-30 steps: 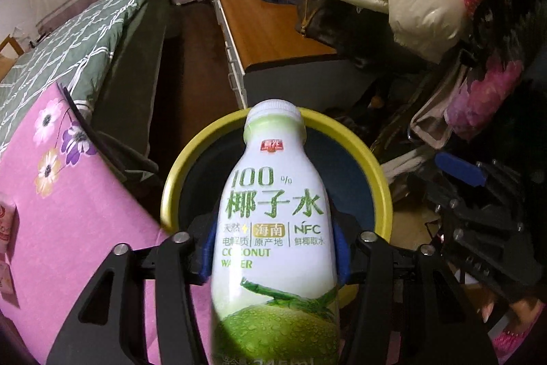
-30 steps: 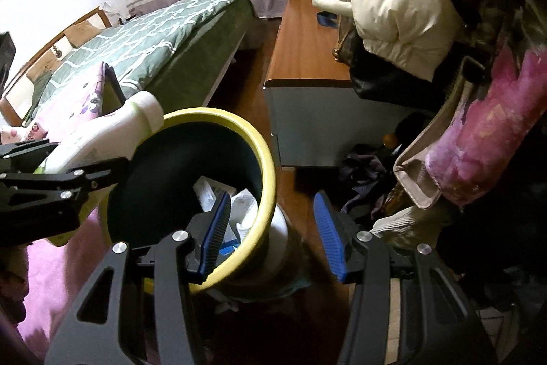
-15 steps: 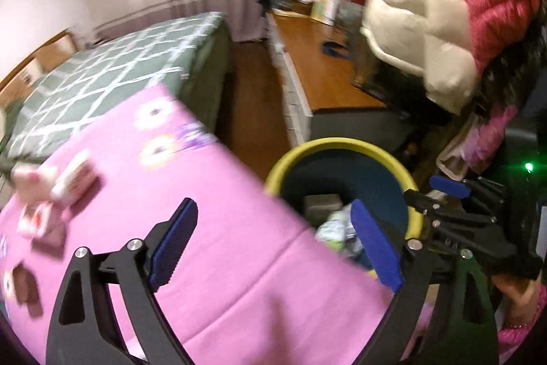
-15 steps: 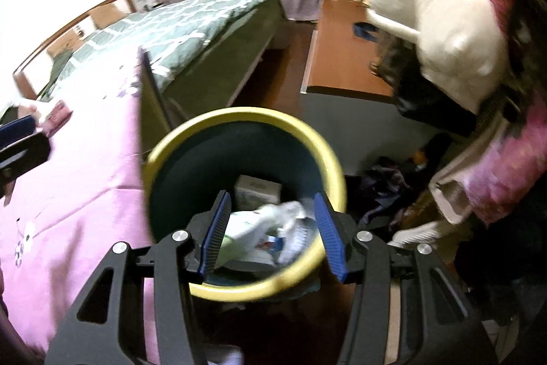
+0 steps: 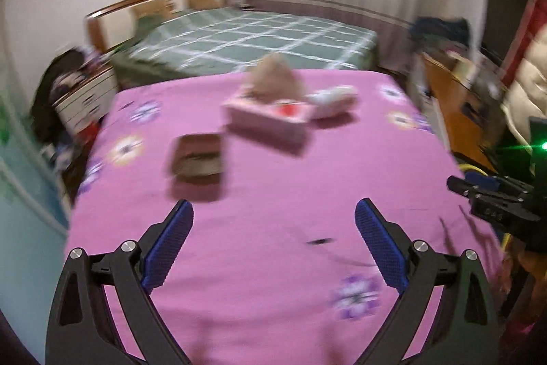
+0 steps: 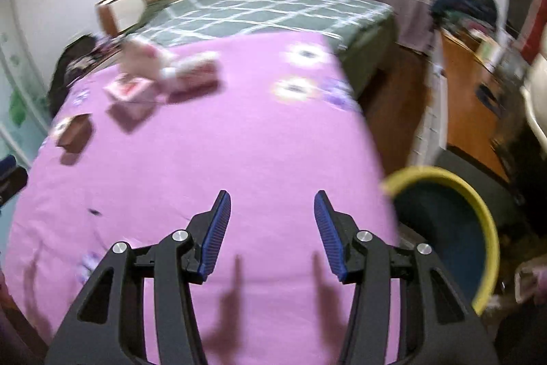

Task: Collect trash
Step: 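Grasp the brown plastic tray by its rim with the right gripper, then carry the brown tray over the yellow bin and open the right gripper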

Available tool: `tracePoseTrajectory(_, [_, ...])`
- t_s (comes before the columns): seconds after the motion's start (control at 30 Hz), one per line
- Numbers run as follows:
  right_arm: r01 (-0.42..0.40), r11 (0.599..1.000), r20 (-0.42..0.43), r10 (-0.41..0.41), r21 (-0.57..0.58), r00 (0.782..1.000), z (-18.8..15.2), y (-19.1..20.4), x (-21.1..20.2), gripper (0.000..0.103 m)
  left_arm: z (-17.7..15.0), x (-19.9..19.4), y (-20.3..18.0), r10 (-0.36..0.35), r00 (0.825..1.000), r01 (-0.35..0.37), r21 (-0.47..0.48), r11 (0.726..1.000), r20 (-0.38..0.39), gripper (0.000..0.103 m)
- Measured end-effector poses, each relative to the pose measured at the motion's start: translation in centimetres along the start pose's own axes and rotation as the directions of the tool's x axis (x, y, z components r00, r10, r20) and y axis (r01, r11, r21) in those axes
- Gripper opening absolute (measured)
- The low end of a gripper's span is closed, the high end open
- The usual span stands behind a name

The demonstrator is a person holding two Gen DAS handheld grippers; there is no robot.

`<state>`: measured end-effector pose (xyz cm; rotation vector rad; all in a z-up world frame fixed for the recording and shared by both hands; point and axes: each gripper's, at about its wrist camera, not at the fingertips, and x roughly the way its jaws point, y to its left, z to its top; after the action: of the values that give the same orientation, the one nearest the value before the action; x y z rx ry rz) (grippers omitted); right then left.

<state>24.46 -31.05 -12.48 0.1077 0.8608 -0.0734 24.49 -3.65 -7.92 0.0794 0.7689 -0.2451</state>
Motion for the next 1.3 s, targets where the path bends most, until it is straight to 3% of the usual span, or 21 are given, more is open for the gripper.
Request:
tracePoseTrajectory(0.1, [-0.054, 0.997, 0.002, 0.054, -0.046, 0.999, 2.4, 4.2, 1.2, 0.049, -0.8, 0.1, 3.8, 0.067, 0.998, -0.067, -0.048, 0.997, 0.000, 0.094])
tracePoseTrajectory(0.37, [-0.223, 0.962, -0.051, 0.217, -0.161, 0.975, 6.7, 15.4, 3.6, 0.049, -1.1, -0.2, 8.6, 0.123, 0.992, -0.120, -0.121, 0.985, 0.017, 0.094])
tracePoseTrajectory(0.67, [-0.213, 0.950, -0.130, 0.187, -0.227, 0.974, 8.9, 24.2, 9.1, 0.049, -1.8, -0.8, 10.6, 0.154, 0.988, -0.151, -0.153, 0.977, 0.006, 0.094])
tracePoseTrajectory(0.8, [-0.178, 0.955, -0.164, 0.141, -0.237, 0.976, 8.7, 25.6, 11.3, 0.048, -2.0, -0.8, 10.9, 0.151, 0.988, -0.149, -0.162, 0.975, 0.001, 0.094])
tracePoseTrajectory(0.83, [-0.173, 0.956, -0.173, 0.134, -0.237, 0.976, 8.5, 25.7, 11.6, 0.045, -2.0, -0.7, 10.9, 0.150, 0.989, -0.148, -0.162, 0.976, 0.000, 0.094])
tracePoseTrajectory(0.9, [-0.177, 0.956, -0.198, 0.131, -0.234, 0.971, 8.3, 25.8, 12.4, 0.033, -2.0, -0.6, 10.9, 0.146, 0.989, -0.145, -0.161, 0.976, -0.004, 0.094])
tracePoseTrajectory(0.97, [-0.181, 0.956, -0.215, 0.131, -0.232, 0.968, 8.0, 25.7, 12.9, 0.011, -2.0, -0.4, 10.7, 0.141, 0.990, -0.140, -0.160, 0.977, -0.006, 0.094])
tracePoseTrajectory(1.07, [-0.204, 0.955, -0.220, 0.156, -0.215, 0.963, 7.8, 25.0, 12.8, 0.005, -2.0, -0.1, 10.5, 0.131, 0.991, -0.131, -0.161, 0.978, -0.010, 0.094])
tracePoseTrajectory(1.3, [-0.205, 0.969, -0.144, 0.185, -0.140, 0.972, 7.7, 20.0, 9.3, 0.004, -1.8, 0.4, 9.5, 0.110, 0.994, -0.111, -0.147, 0.983, -0.018, 0.094])
